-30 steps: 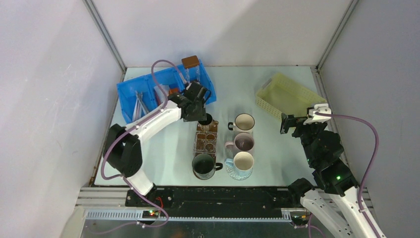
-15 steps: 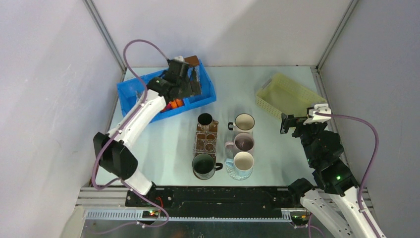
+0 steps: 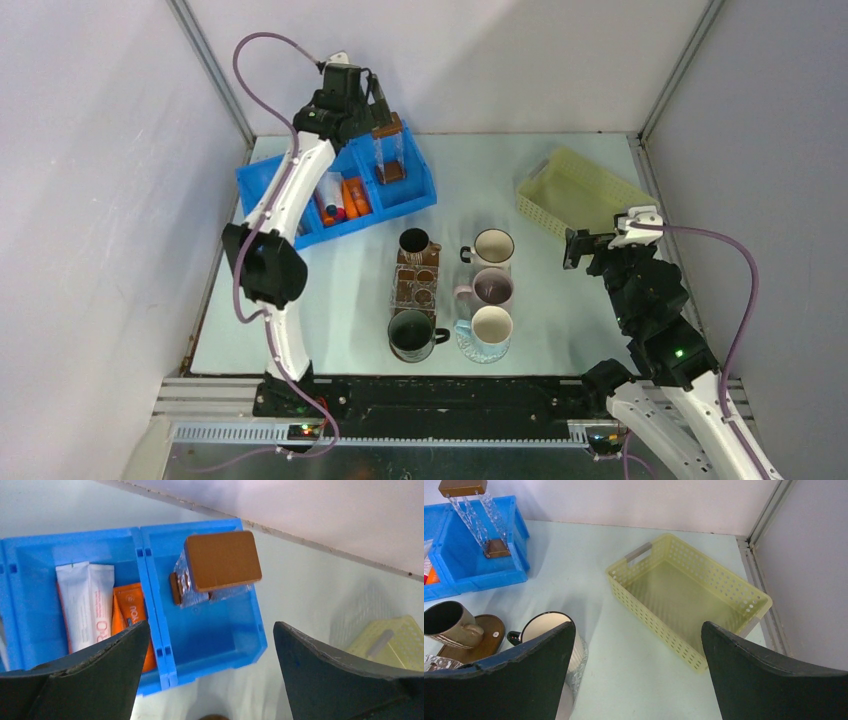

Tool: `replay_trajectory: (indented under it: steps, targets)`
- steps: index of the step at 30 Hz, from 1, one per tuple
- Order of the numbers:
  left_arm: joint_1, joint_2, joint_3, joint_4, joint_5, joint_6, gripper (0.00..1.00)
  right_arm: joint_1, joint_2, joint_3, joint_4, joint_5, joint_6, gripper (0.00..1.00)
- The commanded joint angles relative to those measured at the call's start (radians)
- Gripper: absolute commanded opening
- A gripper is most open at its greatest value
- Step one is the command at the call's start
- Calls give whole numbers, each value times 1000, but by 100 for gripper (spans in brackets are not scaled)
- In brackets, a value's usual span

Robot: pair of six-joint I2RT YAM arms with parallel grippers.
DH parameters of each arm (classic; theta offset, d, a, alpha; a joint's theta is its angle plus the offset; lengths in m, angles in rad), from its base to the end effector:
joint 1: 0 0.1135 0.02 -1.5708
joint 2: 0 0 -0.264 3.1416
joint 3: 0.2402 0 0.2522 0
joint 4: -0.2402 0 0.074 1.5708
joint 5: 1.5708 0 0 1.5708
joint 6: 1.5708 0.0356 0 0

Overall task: Prepare toiletry sets of a toothbrush and toothpaste on the tray
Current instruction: Place the cup on the tray, then pick up the toothpaste holder from the storage box.

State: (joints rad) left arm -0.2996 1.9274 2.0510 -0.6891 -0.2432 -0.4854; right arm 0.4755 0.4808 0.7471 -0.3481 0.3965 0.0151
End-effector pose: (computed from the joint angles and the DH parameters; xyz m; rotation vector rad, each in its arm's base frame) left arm 0.4225 -0.1215 0.3925 -0.3384 2.0975 -0.2064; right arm 0.1067 0.0395 0.3492 -0.0776 1.6446 0.0468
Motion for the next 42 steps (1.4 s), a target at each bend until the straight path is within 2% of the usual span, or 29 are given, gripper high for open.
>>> replay_trajectory:
  steps: [1, 9, 20, 25, 32, 42]
  targets:
    - [56, 84, 102, 63, 74, -9, 100, -3, 8, -6, 36, 1, -4, 99]
    - [125, 194, 111, 216, 285, -142, 100, -4, 19, -6, 11, -1, 5, 99]
    - [134, 221, 23, 336, 390, -218, 98, -7, 28, -12, 8, -8, 8, 99]
    - [136, 213, 29, 330, 382, -89, 99, -8, 28, -11, 7, -8, 2, 99]
    - [137, 190, 47, 318, 396, 258, 100, -9, 29, -11, -1, -7, -10, 99]
    - [157, 221, 102, 257, 554, 474, 100, -11, 45, -11, 8, -19, -12, 99]
